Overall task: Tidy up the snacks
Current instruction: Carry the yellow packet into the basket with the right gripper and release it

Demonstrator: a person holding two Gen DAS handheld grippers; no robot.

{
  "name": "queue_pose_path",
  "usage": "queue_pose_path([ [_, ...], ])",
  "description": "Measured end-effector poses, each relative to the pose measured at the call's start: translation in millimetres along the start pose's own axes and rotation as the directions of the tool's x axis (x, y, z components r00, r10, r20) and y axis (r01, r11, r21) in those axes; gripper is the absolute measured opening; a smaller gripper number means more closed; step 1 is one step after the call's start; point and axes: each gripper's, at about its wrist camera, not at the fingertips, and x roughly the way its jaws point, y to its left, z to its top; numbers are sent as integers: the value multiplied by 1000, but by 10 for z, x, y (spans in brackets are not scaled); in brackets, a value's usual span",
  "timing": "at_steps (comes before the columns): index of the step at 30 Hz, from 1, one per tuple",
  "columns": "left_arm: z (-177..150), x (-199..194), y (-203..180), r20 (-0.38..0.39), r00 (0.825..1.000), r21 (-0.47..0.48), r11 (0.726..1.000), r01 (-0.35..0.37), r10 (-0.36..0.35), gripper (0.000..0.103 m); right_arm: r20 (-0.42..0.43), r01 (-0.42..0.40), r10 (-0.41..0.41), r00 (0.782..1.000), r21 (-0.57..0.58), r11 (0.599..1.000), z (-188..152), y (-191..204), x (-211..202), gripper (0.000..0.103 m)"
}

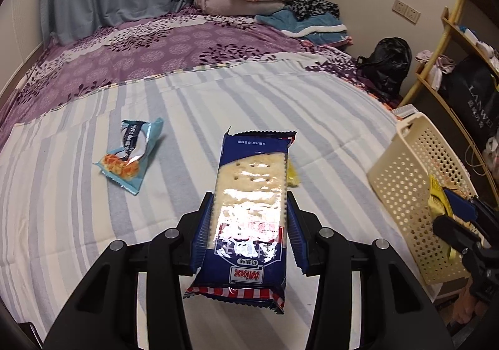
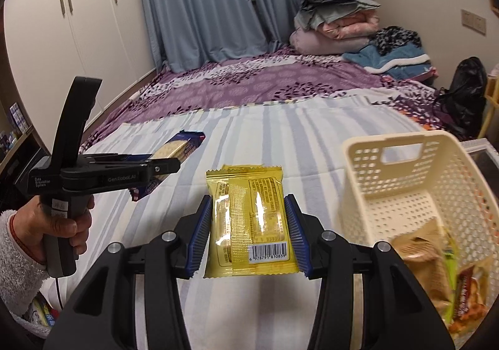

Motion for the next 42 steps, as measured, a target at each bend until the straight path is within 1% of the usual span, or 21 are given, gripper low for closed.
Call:
queue_pose_path([
  [10, -5, -124, -437, 10, 999, 67, 996, 52, -53, 45, 40, 117, -120, 992, 77, 990, -145, -497, -482, 47],
  [14, -4, -142, -581, 10, 997, 90, 994, 70, -71, 45, 30, 158, -162, 986, 95, 983, -215, -678, -607, 47],
  [18, -26, -159, -685, 7, 996, 105, 990, 89, -90, 45, -1, 188, -189, 982, 106, 976, -309, -833, -669, 47],
  [23, -40, -172, -810, 2, 994, 120, 987, 111, -112, 45, -47, 202, -197, 979, 131, 971, -430, -952, -662, 47],
  [28, -43, -216, -881, 2, 992, 132, 983, 125, -126, 45, -106, 182, -165, 981, 174, 968, -439, -1033, -495, 47],
  [35, -29, -266, -879, 9, 992, 131, 983, 127, -129, 45, -185, 209, -183, 966, 133, 969, -332, -1060, -239, 46],
  [42, -26, -307, -891, 15, 991, 129, 983, 133, -136, 45, -262, 188, -151, 953, 121, 975, -255, -1143, -147, 46],
])
